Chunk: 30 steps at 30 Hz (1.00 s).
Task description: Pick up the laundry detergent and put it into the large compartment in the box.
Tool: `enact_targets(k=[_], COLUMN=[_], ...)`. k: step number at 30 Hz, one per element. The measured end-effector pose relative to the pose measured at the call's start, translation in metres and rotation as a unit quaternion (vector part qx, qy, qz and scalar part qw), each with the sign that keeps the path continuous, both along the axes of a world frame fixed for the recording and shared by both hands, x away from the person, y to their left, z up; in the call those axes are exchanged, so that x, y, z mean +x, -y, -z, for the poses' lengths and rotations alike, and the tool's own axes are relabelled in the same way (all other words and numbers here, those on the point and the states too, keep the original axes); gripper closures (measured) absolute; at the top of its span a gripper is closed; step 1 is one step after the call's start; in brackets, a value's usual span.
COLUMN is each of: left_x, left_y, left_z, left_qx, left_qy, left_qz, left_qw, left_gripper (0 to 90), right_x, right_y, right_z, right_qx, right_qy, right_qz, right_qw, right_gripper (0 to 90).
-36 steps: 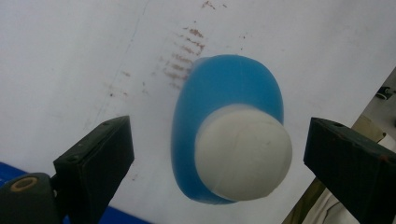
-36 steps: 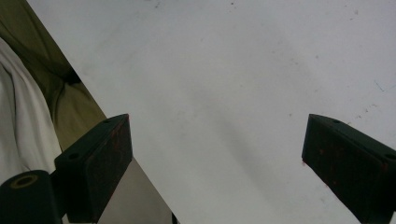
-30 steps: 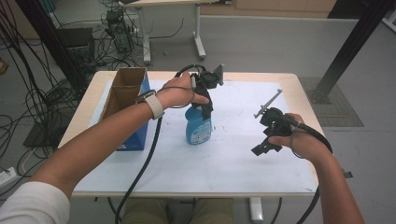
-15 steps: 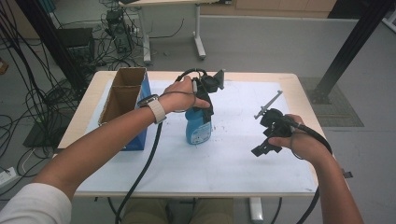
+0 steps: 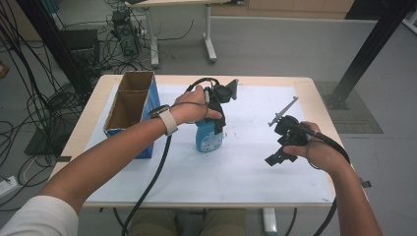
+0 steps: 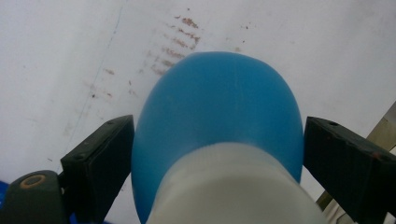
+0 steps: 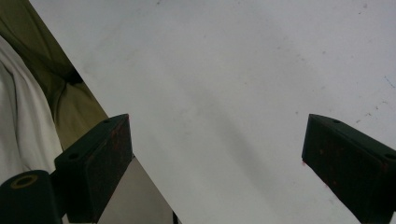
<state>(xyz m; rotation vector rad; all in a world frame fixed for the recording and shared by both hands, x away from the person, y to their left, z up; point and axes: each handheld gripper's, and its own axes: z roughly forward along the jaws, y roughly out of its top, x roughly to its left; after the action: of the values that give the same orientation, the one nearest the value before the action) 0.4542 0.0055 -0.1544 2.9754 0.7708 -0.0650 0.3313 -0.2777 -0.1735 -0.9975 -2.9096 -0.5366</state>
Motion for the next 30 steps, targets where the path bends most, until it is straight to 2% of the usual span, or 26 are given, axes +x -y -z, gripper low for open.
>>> enact_targets(k=[11, 13, 24, 30], left_x=[-0.0013, -0.0026, -0.0015, -0.003], left_y=[0.0003, 0.0006, -0.0018, -0.0012], left_z=[0.0024, 0.0027, 0.0032, 0.0031], left_qx=[0.0, 0.001, -0.005, -0.004], left_qy=[0.004, 0.009, 0.009, 0.013], left_qz=[-0.009, -0.008, -0.009, -0.008], left_qw=[1.0, 0.9999, 0.9999, 0.9999], left_gripper=[15.7, 17.4, 25.6, 26.4], right_x=[0.0003, 0.0002, 0.0004, -0.0001], right_y=[0.0, -0.0001, 0.0, 0.0002], right_z=[0.0017, 0.0015, 0.0022, 0.0017], right_qx=[0.001, 0.001, 0.001, 0.002], right_qy=[0.0, 0.001, 0.0, 0.001], right_qz=[-0.001, -0.001, -0.001, -0.001], right_qw=[1.0, 1.0, 1.0, 1.0], right_gripper=[8.5, 8.5, 8.5, 8.5])
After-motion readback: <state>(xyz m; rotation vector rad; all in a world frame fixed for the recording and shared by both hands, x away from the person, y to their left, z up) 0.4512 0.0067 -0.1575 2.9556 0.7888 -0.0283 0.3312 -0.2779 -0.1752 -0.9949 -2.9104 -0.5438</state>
